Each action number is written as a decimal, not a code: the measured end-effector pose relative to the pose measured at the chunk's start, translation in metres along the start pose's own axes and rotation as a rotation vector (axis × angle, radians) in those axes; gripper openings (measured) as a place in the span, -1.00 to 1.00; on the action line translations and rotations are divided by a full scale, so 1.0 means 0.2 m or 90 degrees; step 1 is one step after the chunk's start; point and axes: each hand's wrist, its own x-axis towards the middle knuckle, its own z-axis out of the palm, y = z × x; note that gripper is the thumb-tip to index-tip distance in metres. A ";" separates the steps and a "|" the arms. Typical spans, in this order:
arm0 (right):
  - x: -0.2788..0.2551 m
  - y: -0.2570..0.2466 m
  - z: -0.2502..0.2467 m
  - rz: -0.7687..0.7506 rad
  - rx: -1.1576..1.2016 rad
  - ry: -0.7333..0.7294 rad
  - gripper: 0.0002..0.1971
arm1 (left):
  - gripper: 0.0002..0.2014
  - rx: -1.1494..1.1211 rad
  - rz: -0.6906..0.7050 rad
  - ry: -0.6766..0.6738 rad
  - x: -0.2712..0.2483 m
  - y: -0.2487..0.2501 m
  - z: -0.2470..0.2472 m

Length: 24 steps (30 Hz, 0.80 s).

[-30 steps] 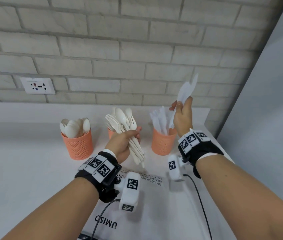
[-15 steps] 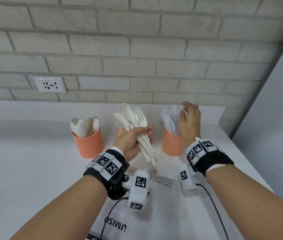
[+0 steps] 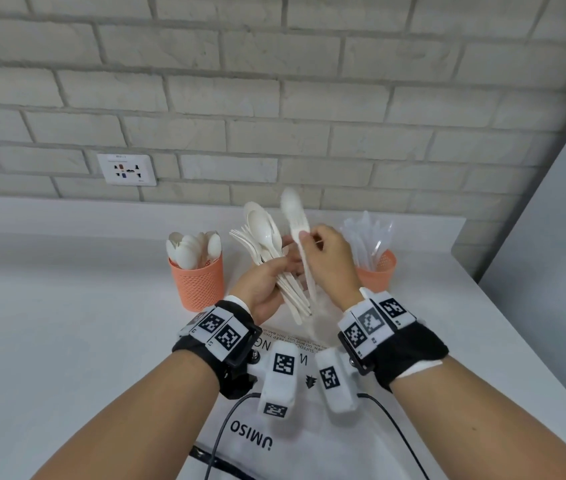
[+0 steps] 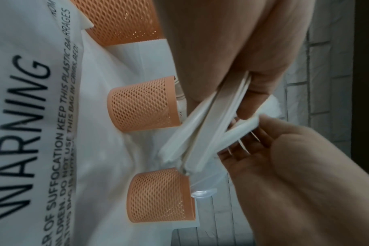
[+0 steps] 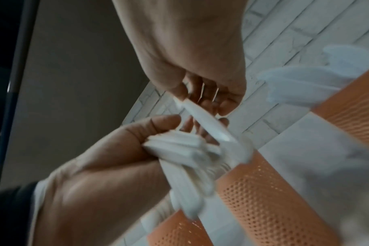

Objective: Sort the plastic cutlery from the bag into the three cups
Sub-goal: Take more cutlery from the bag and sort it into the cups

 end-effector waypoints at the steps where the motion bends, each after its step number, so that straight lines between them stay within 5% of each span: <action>1: 0.00 -0.03 0.00 0.016 0.032 0.025 -0.80 | -0.59 -0.014 0.006 0.004 0.00 0.00 -0.01; 5: 0.00 -0.11 0.01 0.062 0.125 -0.017 -0.81 | -0.58 -0.001 0.008 -0.029 -0.01 0.01 -0.03; 20: 0.00 -0.10 0.05 0.087 -0.024 -0.140 -0.76 | -0.79 0.004 -0.035 0.029 -0.04 0.05 -0.08; 24: 0.00 -0.10 0.06 0.067 0.033 -0.050 -0.80 | -0.86 -0.041 0.001 0.053 -0.05 0.06 -0.06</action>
